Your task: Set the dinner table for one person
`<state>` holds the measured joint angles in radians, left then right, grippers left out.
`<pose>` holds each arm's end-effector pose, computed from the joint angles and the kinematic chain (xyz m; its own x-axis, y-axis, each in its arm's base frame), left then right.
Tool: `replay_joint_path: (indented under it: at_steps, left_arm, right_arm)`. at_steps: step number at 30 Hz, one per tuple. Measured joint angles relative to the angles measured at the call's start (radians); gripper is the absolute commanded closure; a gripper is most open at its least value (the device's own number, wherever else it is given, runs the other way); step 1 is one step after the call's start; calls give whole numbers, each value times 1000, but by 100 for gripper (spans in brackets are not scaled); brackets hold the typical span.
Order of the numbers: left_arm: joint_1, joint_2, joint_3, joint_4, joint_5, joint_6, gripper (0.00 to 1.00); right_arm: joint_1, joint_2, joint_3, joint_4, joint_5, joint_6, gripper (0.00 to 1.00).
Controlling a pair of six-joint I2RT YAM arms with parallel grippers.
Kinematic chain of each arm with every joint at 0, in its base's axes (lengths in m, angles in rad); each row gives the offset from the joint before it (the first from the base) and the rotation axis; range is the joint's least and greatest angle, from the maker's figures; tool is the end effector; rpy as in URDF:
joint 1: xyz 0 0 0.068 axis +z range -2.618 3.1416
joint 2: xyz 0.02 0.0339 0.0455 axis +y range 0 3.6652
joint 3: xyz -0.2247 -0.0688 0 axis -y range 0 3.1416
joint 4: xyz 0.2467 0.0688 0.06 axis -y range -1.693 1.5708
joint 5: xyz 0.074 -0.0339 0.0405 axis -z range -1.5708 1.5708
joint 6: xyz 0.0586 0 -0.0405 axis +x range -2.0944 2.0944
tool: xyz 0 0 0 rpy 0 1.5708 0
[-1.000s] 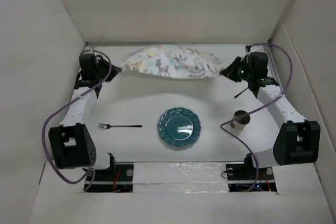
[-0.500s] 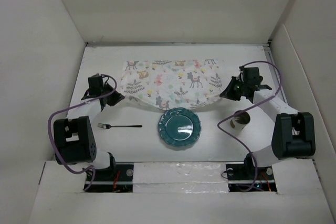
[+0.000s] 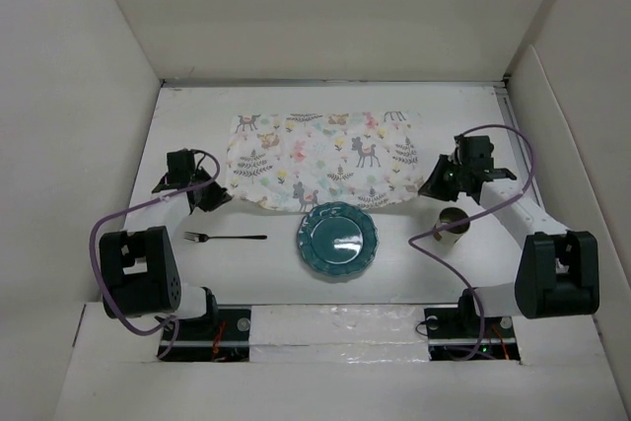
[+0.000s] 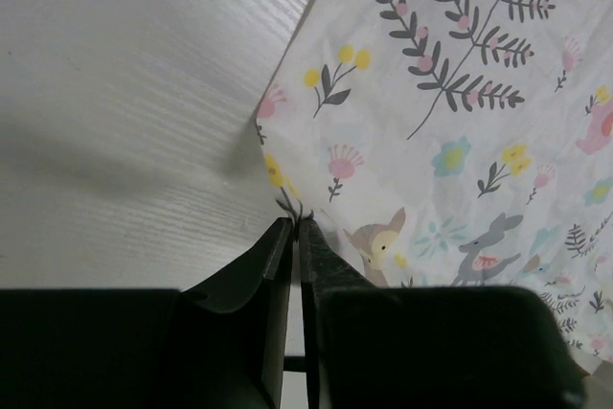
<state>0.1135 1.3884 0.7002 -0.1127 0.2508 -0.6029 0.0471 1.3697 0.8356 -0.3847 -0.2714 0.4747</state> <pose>0.2986 0.0194 0.1302 -0.6227 -0.6238 -0.4723 -0.3535 0.7628 -0.5415 0.2961 0.0297 0.1560 -0.8012 0.4031 -0.4423 0.1780 0.8662 0.4669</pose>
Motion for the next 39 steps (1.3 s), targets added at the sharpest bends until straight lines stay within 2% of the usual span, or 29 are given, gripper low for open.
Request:
replay_joint_path:
  at_steps: [2,4,7,9,10,11,13,14,18,19,20,22,23,26,28,30,32,39]
  left_arm:
    - [0,-7,1,-23,-16,4,92]
    - [0,-19,7,-47,-34,12,87]
    - [0,-37,39,-80,-58,26,77]
    - [0,-42,71,-98,-72,42,66]
    - [0,-42,90,-107,-77,50,65]
    - [0,-42,109,-116,-84,58,64]
    - [0,-44,140,-127,-91,76,66]
    - [0,-47,154,-133,-88,87,68]
    - [-77,-77,222,-166,-89,132,92]
    - [-119,-89,249,-170,-91,142,96]
    - [-168,-99,279,-174,-92,153,100]
    - [-266,-124,348,-171,-97,169,100]
    - [-303,-138,373,-164,-96,174,100]
    - [-382,-196,427,-142,-85,181,99]
    - [-387,-233,436,-130,-74,182,91]
    - [-386,-257,436,-126,-66,183,79]
    - [-382,-266,436,-128,-57,185,74]
    - [-382,-270,436,-158,-40,190,69]
  right_arm:
    - [0,-18,-1,-21,12,0,80]
    - [0,-45,-1,-42,22,0,78]
    - [7,-99,0,-74,43,0,73]
    - [20,-128,6,-101,63,0,70]
    - [28,-138,9,-111,70,-1,70]
    - [40,-151,13,-122,81,-3,79]
    - [74,-179,15,-135,87,-11,100]
    - [97,-196,15,-138,76,-18,100]
    - [217,-263,-31,-74,-33,-24,100]
    - [253,-279,-63,-46,-62,-14,95]
    - [284,-293,-101,-14,-85,0,70]
    - [314,-301,-142,13,-101,15,46]
    - [356,-298,-202,32,-121,39,43]
    - [413,-245,-237,44,-102,59,41]
    - [448,-194,-234,58,-79,69,40]
    - [472,-143,-229,68,-61,76,40]
    - [482,-97,-229,89,-49,84,41]
    - [499,26,-229,209,-39,123,46]
